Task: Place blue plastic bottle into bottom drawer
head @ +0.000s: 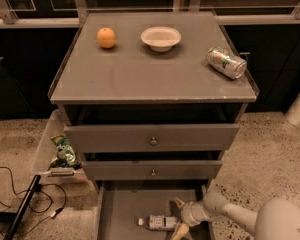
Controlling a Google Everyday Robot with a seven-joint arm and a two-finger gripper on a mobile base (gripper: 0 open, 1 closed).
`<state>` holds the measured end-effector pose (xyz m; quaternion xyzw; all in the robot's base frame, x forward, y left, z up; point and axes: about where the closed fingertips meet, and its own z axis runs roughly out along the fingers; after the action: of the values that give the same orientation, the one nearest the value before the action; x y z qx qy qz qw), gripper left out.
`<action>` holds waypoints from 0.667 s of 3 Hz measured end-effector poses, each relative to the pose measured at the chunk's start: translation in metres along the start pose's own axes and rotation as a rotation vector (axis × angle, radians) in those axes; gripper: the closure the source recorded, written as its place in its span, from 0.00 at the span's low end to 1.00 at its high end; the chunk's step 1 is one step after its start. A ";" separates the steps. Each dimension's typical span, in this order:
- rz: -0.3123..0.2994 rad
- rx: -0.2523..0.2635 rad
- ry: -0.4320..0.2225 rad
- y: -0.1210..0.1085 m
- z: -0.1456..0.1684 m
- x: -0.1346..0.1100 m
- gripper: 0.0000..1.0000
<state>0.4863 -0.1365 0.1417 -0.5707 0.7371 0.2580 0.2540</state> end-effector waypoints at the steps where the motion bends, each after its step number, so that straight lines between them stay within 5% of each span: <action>1: 0.014 -0.004 -0.018 0.003 -0.005 -0.001 0.00; 2: -0.020 0.041 -0.032 0.010 -0.038 -0.006 0.00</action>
Offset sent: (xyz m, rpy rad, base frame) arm -0.0695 -0.0351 0.0815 0.0380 -0.0902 0.0085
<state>0.4747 -0.1556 0.1750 -0.5685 0.7324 0.2495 0.2796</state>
